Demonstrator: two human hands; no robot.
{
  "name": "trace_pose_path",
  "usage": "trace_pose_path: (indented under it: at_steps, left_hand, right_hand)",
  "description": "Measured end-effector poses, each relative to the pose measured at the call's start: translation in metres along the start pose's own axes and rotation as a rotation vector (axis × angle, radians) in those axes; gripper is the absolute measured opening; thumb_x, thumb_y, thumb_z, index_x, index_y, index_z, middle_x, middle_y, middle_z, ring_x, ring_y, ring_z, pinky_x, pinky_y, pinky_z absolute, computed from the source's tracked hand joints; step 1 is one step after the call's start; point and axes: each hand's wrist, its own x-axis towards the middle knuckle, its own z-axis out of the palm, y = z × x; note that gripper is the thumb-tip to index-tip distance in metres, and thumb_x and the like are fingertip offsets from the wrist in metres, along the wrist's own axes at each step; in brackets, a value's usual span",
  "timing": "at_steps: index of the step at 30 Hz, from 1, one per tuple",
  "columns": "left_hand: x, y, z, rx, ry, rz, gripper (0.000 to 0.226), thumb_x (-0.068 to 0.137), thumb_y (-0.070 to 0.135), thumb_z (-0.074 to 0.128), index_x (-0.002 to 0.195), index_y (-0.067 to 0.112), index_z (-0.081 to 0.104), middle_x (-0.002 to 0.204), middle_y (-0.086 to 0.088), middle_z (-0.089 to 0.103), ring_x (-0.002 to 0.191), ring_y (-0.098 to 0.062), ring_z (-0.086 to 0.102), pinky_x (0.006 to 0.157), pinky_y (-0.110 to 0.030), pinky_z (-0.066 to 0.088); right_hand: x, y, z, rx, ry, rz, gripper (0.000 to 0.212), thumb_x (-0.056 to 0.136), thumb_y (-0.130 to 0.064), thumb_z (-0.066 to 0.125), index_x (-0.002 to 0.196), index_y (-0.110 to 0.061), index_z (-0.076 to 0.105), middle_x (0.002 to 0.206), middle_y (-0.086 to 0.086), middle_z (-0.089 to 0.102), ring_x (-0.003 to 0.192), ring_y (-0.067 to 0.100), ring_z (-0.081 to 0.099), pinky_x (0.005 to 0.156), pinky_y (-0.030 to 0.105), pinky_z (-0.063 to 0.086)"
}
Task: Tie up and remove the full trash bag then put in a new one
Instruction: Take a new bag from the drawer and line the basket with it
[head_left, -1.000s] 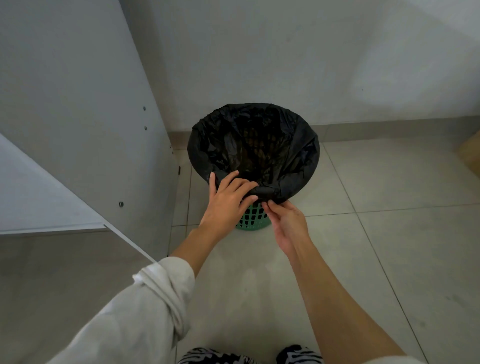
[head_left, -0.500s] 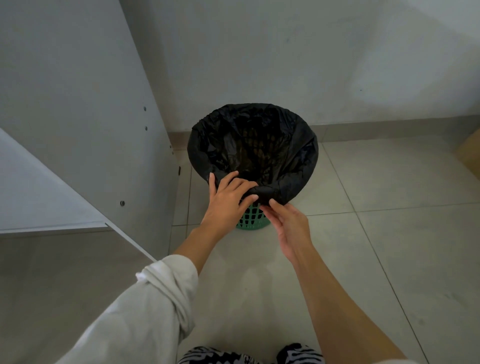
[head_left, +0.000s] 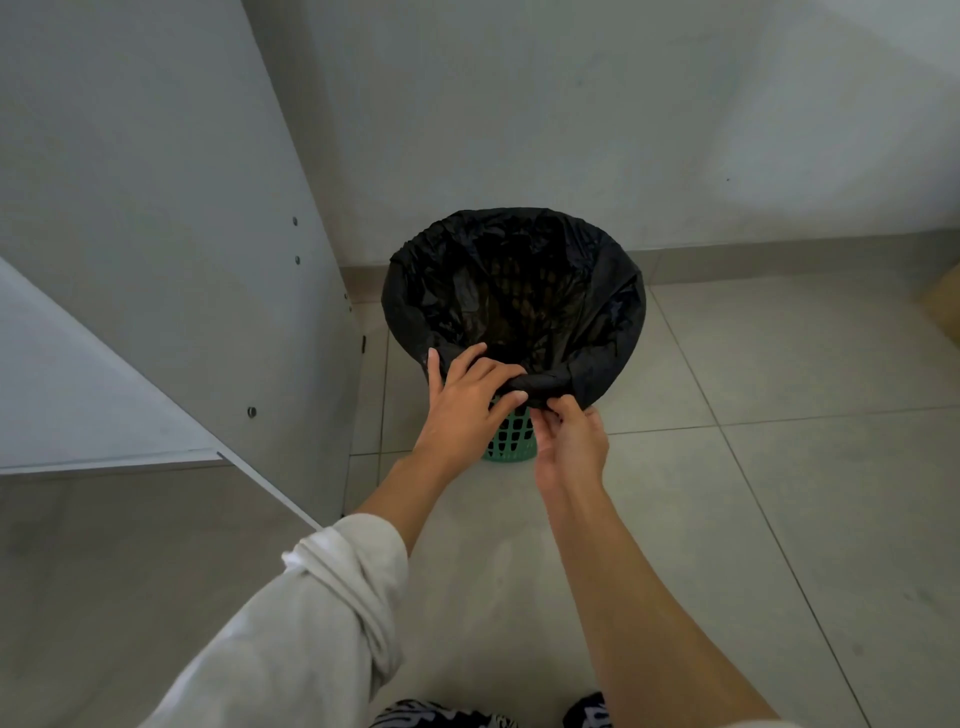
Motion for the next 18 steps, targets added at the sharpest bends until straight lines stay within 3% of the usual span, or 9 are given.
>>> trace_pose_path:
  at_steps: [4,9,12,16,18]
  left_hand:
    - [0.001,0.002,0.0,-0.017,-0.005,-0.007,0.033,0.096,0.039,0.043,0.126,0.029,0.053,0.128,0.012,0.053,0.141,-0.009,0.014,0.108,-0.037,-0.026]
    - [0.001,0.003,0.0,-0.022,-0.012,-0.016,0.033,0.096,0.039,0.043,0.126,0.029,0.054,0.128,0.012,0.053,0.142,-0.009,0.014,0.107,-0.038,-0.027]
    - [0.001,0.004,0.001,-0.025,-0.015,-0.019,0.033,0.096,0.039,0.043,0.126,0.029,0.054,0.128,0.012,0.053,0.142,-0.009,0.013,0.107,-0.037,-0.028]
    - [0.002,0.005,0.001,-0.012,-0.018,-0.027,0.034,0.096,0.039,0.043,0.127,0.029,0.053,0.129,0.012,0.053,0.142,-0.009,0.013,0.107,-0.039,-0.027]
    - [0.002,0.006,0.002,-0.014,-0.012,-0.03,0.034,0.096,0.039,0.043,0.127,0.029,0.053,0.129,0.011,0.053,0.142,-0.01,0.013,0.106,-0.038,-0.028]
  right_hand:
    - [0.004,0.005,0.003,0.112,-0.018,0.185,0.015,0.09,0.007,0.043,0.094,-0.001,0.055,0.085,0.011,0.06,0.071,0.016,0.053,0.061,0.024,0.042]
    - [0.007,0.006,0.009,0.092,-0.069,0.303,0.016,0.096,-0.003,0.04,0.095,-0.003,0.057,0.084,0.008,0.058,0.067,0.012,0.047,0.057,0.02,0.035]
    - [0.006,0.002,0.011,0.019,-0.055,0.341,0.018,0.097,-0.005,0.041,0.088,-0.006,0.057,0.08,0.006,0.057,0.063,0.009,0.044,0.054,0.019,0.031]
    - [0.012,-0.003,0.014,-0.17,0.041,0.353,0.019,0.094,-0.003,0.049,0.077,-0.01,0.055,0.067,0.002,0.05,0.047,0.004,0.04,0.034,0.012,0.028]
    - [0.013,-0.006,0.014,-0.257,0.097,0.312,0.021,0.091,0.001,0.052,0.073,-0.01,0.056,0.065,0.003,0.051,0.042,0.006,0.043,0.032,0.013,0.028]
